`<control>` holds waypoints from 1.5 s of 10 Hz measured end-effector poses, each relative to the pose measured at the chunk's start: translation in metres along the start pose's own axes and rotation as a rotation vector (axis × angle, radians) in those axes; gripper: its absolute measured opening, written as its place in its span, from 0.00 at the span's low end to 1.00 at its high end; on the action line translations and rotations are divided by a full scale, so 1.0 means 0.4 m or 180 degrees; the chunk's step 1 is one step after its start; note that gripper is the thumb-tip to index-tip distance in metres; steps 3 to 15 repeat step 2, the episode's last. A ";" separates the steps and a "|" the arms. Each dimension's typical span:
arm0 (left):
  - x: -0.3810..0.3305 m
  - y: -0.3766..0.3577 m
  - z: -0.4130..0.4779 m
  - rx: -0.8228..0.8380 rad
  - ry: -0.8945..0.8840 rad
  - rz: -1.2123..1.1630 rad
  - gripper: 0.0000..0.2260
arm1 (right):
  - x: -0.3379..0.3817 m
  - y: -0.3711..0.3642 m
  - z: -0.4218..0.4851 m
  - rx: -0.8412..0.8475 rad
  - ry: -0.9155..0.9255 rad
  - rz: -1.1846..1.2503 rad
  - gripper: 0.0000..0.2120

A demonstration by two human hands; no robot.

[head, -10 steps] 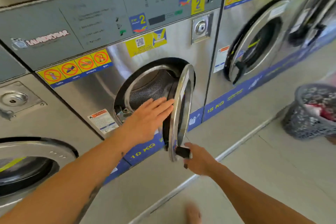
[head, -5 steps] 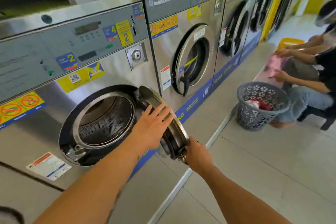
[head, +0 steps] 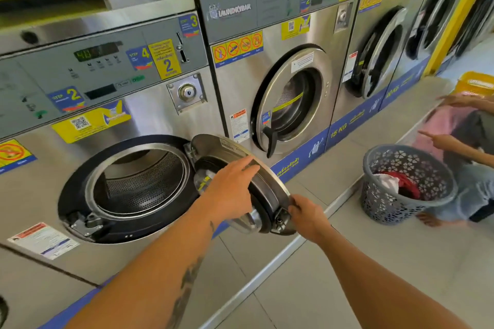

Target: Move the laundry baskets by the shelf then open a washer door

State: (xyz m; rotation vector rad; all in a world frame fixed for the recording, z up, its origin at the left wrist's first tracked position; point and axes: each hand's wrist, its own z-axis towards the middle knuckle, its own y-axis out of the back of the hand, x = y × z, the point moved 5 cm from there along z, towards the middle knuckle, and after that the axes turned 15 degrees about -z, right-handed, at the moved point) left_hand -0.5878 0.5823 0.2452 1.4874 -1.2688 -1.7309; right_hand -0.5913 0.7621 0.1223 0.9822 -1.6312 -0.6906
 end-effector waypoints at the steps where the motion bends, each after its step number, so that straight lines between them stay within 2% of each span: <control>1: 0.046 0.001 -0.066 -0.0167 0.0361 -0.0363 0.26 | 0.003 0.019 -0.029 -0.0021 0.0140 0.0203 0.11; 2: 0.087 0.008 -0.143 -0.0364 0.0621 -0.0493 0.23 | 0.007 0.044 -0.097 -0.0315 0.0193 0.0300 0.09; 15: 0.087 0.008 -0.143 -0.0364 0.0621 -0.0493 0.23 | 0.007 0.044 -0.097 -0.0315 0.0193 0.0300 0.09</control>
